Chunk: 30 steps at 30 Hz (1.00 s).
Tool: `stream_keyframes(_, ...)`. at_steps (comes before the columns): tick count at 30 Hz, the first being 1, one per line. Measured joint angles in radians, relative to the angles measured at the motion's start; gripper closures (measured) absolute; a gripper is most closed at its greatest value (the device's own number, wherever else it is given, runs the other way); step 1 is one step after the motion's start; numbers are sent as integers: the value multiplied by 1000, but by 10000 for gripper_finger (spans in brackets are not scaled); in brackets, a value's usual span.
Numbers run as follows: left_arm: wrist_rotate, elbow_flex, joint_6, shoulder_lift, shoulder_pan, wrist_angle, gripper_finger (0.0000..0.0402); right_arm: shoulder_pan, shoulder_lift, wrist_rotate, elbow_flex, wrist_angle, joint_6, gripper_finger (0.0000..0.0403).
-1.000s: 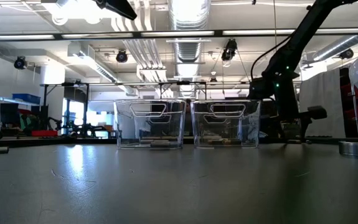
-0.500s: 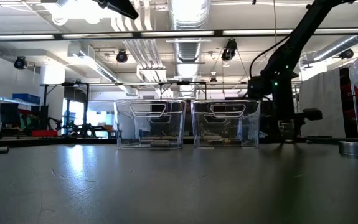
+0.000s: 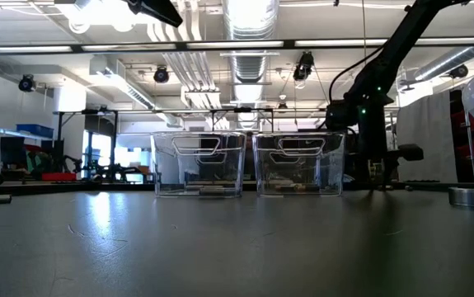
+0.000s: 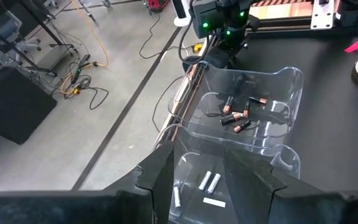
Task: Sort batteries
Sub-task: Put the black battery into the right transparent bin
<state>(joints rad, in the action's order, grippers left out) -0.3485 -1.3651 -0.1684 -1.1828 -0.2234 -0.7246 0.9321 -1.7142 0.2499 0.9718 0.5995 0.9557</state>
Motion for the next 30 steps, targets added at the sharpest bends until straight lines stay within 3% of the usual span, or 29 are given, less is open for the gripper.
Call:
stream_keyframes(16, 2, 0, 16, 0, 0, 0, 283, 7, -2, 22, -16, -23, 111, 359)
stream_keyframes(30, 53, 0, 32, 18, 0, -34, 283, -6, 33, 23, -21, -1, 126, 365)
